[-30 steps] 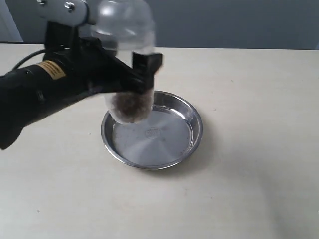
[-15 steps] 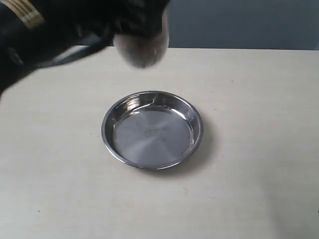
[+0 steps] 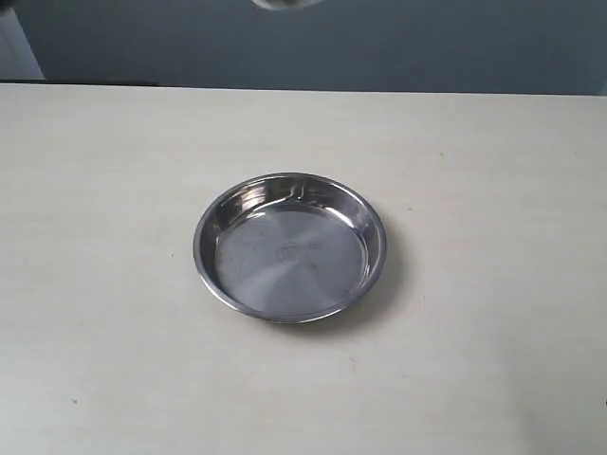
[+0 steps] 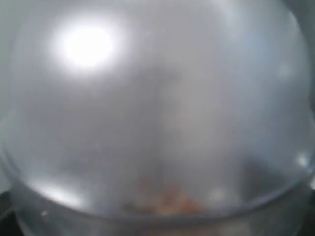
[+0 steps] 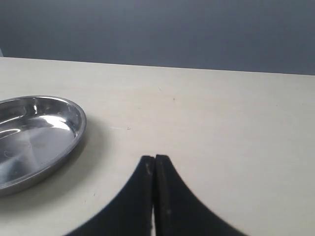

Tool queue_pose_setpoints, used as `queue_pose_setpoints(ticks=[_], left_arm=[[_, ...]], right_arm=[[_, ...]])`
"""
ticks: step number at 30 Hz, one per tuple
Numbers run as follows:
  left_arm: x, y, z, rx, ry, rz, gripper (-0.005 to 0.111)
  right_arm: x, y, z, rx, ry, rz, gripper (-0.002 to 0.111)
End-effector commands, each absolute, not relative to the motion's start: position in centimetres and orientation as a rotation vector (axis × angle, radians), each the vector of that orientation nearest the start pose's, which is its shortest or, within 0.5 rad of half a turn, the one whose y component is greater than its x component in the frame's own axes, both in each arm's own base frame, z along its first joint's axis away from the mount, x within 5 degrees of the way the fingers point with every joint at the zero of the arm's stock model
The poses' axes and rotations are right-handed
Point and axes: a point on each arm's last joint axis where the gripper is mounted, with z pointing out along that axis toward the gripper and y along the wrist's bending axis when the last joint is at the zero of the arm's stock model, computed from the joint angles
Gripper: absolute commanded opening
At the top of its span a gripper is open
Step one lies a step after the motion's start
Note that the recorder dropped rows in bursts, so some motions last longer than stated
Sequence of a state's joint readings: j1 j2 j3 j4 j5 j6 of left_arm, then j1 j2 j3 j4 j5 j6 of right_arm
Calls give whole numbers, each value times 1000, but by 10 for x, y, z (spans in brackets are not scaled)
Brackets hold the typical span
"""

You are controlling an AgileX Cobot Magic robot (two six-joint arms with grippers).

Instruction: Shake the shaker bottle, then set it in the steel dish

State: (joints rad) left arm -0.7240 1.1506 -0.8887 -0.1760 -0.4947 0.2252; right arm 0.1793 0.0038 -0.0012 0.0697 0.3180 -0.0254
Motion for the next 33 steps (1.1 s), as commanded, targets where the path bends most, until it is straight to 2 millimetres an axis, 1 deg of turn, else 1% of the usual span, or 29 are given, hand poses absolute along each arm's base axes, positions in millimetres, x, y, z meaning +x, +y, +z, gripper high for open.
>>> queue_pose_setpoints(ticks=[1, 2, 3, 4, 5, 6, 7, 9, 10, 11, 12, 13, 15, 17, 18, 20, 22, 25, 26, 28, 30, 32, 33], left_arm=[[231, -162, 285, 298, 1723, -486, 0], [231, -164, 273, 264, 1745, -502, 0], [228, -168, 274, 275, 1706, -525, 0], [224, -172, 284, 312, 1623, -540, 0], [219, -176, 302, 349, 1502, -557, 0], [214, -176, 324, 357, 1381, -569, 0], [209, -176, 343, 356, 1294, -578, 0], [199, -169, 391, 342, 1133, -597, 0], [189, -164, 413, 366, 1067, -588, 0], [183, -161, 429, 388, 1019, -581, 0], [177, -158, 441, 415, 995, -570, 0], [173, -156, 447, 425, 999, -567, 0], [172, -154, 446, 431, 1046, -569, 0], [175, -157, 438, 471, 1126, -559, 0], [178, -160, 430, 492, 1170, -553, 0], [184, -166, 412, 512, 1260, -559, 0], [192, -172, 384, 520, 1384, -572, 0], [199, -177, 351, 506, 1463, -593, 0], [200, -178, 345, 490, 1462, -604, 0], [202, -179, 338, 457, 1441, -625, 0], [202, -178, 340, 438, 1395, -630, 0], [201, -176, 350, 420, 1295, -617, 0], [200, -174, 361, 412, 1203, -590, 0]], right_arm=[[53, 11, 186, -142, 1785, 172, -1], [53, 11, 186, -142, 1785, 172, -1], [53, 11, 186, -142, 1785, 172, -1], [53, 11, 186, -142, 1785, 172, -1], [53, 11, 186, -142, 1785, 172, -1], [53, 11, 186, -142, 1785, 172, -1], [53, 11, 186, -142, 1785, 172, -1], [53, 11, 186, -142, 1785, 172, -1], [53, 11, 186, -142, 1785, 172, -1], [53, 11, 186, -142, 1785, 172, -1], [53, 11, 186, -142, 1785, 172, -1], [53, 11, 186, -142, 1785, 172, -1], [53, 11, 186, -142, 1785, 172, -1], [53, 11, 186, -142, 1785, 172, -1], [53, 11, 186, -142, 1785, 172, -1], [53, 11, 186, -142, 1785, 172, -1], [53, 11, 186, -142, 1785, 172, -1], [53, 11, 186, -142, 1785, 172, -1], [53, 11, 186, -142, 1785, 172, -1], [53, 11, 186, -142, 1785, 172, -1], [53, 11, 186, -142, 1785, 172, -1], [53, 11, 186, -142, 1785, 172, -1], [53, 11, 186, -142, 1787, 172, -1]])
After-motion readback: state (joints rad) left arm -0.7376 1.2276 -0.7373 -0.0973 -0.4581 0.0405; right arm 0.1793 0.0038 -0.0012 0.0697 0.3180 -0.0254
